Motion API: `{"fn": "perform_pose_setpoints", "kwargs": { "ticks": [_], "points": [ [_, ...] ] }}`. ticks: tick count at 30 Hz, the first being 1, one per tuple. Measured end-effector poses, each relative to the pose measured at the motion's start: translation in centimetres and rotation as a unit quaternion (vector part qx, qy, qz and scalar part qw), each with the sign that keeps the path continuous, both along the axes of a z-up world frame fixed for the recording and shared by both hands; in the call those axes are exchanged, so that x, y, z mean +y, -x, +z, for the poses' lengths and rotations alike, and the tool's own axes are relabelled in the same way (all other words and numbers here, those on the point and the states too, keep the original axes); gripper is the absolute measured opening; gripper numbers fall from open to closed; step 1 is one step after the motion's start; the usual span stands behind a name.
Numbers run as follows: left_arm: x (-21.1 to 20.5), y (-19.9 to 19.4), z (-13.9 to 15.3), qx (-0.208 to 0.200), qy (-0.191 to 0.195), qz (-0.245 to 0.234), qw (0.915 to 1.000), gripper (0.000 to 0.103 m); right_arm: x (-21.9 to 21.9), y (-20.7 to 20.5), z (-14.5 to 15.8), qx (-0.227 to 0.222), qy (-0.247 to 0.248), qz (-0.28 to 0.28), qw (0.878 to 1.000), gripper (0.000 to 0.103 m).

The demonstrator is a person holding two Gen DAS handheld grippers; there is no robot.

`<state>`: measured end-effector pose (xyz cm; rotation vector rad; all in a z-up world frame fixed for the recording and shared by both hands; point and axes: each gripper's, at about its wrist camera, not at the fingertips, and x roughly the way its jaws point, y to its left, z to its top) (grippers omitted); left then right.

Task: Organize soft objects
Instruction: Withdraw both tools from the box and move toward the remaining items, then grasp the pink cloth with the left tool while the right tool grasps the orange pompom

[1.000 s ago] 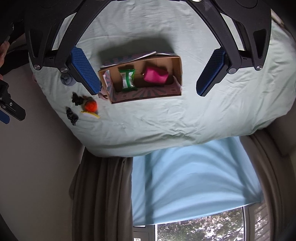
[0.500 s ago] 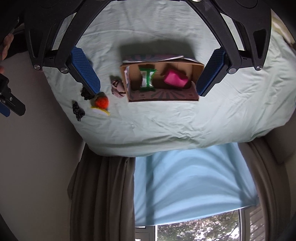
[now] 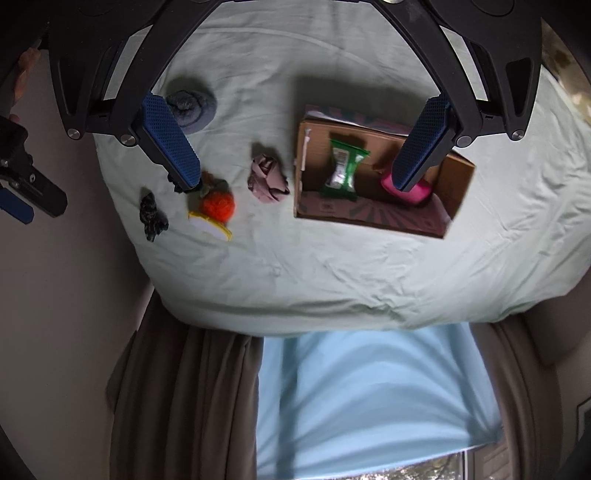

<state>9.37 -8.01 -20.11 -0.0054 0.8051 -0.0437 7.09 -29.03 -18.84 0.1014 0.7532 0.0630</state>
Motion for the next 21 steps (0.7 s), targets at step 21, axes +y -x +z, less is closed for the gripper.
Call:
{"fn": "perform_pose_setpoints", "kwargs": {
  "ticks": [21],
  "points": [
    [-10.8,-11.6,-25.8,0.124,-0.073,-0.004,0.9896,0.103,-2.4,-15.4,-22.5,0.105,-0.083,0.118,0.984,0.103]
  ]
}}
